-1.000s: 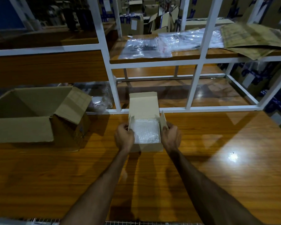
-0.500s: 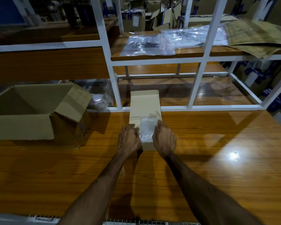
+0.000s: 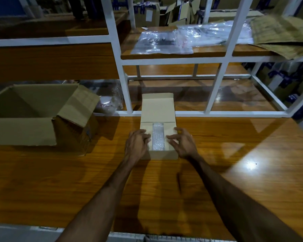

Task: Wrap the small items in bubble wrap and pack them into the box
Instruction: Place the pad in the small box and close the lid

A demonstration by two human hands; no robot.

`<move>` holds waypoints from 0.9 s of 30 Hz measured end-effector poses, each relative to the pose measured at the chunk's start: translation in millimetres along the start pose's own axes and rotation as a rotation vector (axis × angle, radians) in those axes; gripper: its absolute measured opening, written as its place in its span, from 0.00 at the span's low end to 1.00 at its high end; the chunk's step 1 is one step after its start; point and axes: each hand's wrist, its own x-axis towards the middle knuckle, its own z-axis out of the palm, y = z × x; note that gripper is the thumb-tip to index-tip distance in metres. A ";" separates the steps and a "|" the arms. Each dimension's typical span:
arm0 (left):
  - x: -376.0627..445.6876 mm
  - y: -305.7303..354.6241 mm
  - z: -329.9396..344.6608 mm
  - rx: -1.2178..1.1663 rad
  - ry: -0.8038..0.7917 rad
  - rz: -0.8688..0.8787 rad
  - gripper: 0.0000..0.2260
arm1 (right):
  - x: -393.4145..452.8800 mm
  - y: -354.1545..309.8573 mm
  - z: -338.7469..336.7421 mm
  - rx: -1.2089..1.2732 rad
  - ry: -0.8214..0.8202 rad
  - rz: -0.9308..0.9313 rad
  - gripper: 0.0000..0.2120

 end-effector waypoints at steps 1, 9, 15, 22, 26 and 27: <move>1.7 -0.2 -0.7 0.002 -0.010 -0.003 0.09 | 2.9 -2.9 -3.6 0.011 -0.026 0.010 0.21; 13.2 1.6 -9.4 -0.066 -0.037 -0.051 0.08 | 23.5 -12.8 -28.4 0.243 -0.244 0.055 0.22; 15.7 -5.4 -14.0 -0.166 -0.016 -0.019 0.09 | 51.8 -11.0 -33.3 0.414 -0.260 0.073 0.36; 14.4 -14.9 -13.9 -0.193 -0.070 -0.019 0.11 | 72.9 -14.5 -28.3 0.429 -0.172 0.094 0.43; 3.6 -22.2 -18.7 -0.416 -0.085 -0.118 0.17 | 63.4 -12.6 -22.1 0.461 -0.069 0.064 0.39; -1.2 -22.4 -19.4 -0.470 -0.077 -0.142 0.19 | 59.2 -14.1 -21.8 0.465 -0.040 0.047 0.38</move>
